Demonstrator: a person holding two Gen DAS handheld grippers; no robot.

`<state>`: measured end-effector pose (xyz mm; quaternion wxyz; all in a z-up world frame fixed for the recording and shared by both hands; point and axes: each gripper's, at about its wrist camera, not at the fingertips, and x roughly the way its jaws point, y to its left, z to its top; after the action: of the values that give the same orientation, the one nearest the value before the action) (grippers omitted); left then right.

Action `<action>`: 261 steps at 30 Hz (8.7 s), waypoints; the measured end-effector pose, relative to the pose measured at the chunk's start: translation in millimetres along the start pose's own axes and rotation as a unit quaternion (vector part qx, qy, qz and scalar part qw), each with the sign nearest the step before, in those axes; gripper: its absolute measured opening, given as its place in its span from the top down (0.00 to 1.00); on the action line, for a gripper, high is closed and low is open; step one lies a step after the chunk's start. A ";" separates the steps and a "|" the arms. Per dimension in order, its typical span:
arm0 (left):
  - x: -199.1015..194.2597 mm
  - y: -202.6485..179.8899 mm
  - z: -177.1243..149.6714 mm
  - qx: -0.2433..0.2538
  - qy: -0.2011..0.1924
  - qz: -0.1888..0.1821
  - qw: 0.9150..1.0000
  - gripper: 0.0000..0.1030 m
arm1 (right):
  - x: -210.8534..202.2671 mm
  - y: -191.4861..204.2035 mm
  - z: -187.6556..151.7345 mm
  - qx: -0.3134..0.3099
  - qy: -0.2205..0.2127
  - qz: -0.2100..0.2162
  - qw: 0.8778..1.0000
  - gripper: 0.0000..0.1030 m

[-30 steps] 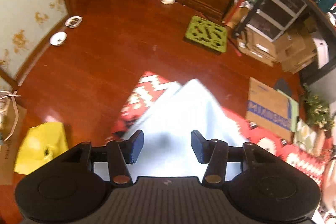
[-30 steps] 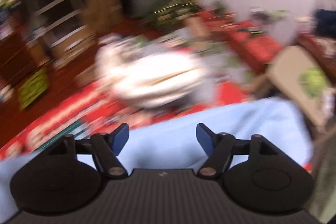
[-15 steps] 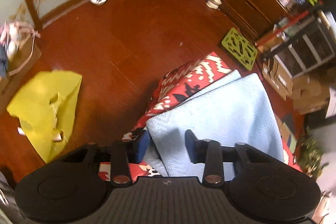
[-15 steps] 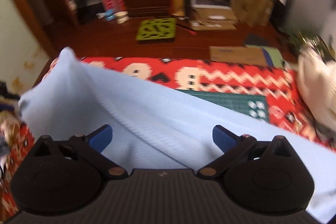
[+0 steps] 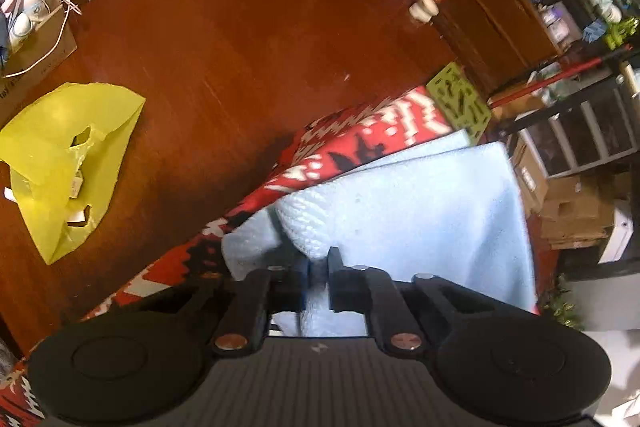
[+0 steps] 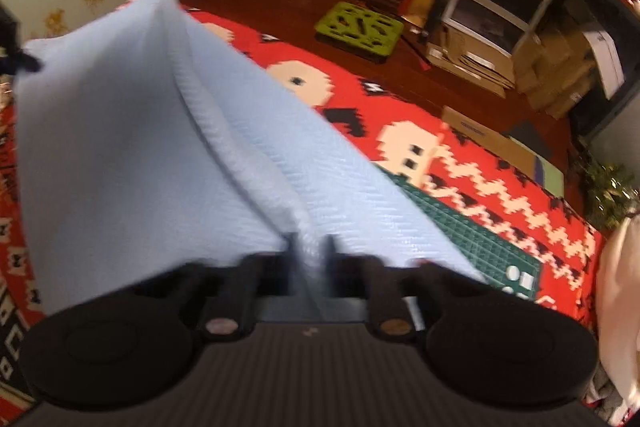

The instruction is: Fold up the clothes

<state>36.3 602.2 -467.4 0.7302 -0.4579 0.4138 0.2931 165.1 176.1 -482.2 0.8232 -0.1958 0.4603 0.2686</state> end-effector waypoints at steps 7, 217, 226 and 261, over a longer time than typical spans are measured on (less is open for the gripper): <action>-46.4 -45.0 8.6 -0.010 0.005 -0.090 0.996 0.94 | -21.7 -64.4 22.4 0.124 -0.012 0.016 0.992 0.93; 23.5 -339.5 -593.0 0.683 0.289 -0.193 0.642 0.90 | -257.5 -310.1 -453.8 0.633 -0.099 -0.197 0.742 0.66; -5.2 -298.2 -481.7 0.633 0.260 -0.162 0.711 0.90 | -296.9 -251.8 -414.9 0.565 -0.096 -0.245 0.782 0.65; -28.9 -82.1 -486.2 0.672 0.015 -0.264 0.692 0.59 | -331.4 -81.1 -429.4 0.347 -0.257 -0.072 0.899 0.50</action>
<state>-74.8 124.1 -523.0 0.8842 0.0599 0.3731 -0.2745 -207.8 -218.5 -404.7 0.9457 0.1460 0.2812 0.0729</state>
